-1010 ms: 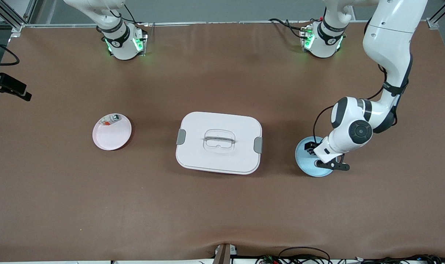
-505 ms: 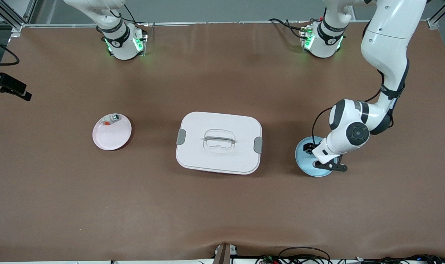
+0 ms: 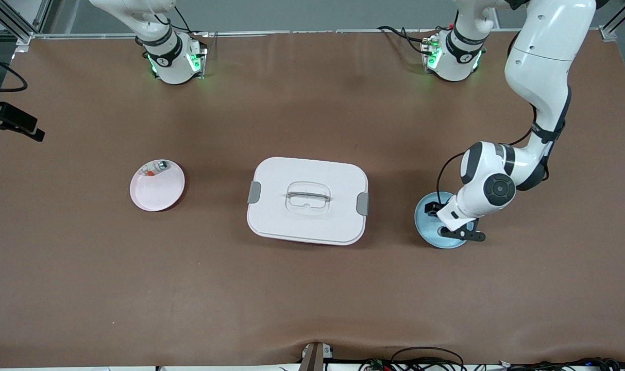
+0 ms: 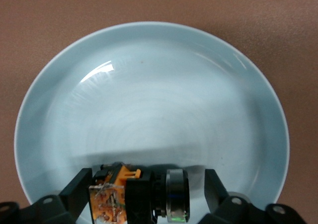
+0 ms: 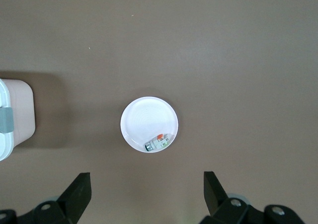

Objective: Transfer orange switch to right arm and place
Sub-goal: 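Close the left gripper on the orange switch, then lift the orange switch with the left gripper toward the white box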

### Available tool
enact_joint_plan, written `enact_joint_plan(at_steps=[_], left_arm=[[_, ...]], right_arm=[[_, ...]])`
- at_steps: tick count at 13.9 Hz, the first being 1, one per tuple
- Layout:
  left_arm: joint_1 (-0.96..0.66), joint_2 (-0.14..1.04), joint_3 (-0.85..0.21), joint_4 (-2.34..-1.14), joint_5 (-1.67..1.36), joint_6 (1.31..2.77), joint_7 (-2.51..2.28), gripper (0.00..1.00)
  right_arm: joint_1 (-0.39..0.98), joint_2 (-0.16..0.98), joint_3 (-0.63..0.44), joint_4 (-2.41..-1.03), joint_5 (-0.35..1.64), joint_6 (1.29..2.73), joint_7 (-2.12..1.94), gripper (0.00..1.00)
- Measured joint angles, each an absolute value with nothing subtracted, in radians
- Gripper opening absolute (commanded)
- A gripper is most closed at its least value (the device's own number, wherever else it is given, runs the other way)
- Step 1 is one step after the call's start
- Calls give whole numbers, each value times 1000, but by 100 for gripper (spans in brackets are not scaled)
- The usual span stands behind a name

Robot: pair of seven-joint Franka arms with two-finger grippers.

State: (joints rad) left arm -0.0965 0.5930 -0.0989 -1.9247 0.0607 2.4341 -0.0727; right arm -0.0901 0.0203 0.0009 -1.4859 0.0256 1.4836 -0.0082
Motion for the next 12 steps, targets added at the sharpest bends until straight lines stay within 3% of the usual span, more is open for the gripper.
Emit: enact_joint_plan(at_steps=[2,3,12], left_arm=[[-96,593,-99,-1924,61,2436,-73,44],[-96,593,-99,-1924,61,2436,-73,38],[-96,590,-99,-1919,61,2416,-77,35]], right_arm=[[-90,20,0,-1486,26,1484,-8,100],[-91,20,0,-1486,26,1484,-8,100],[-104,21,-4,-1487,33,1488,-8,100]])
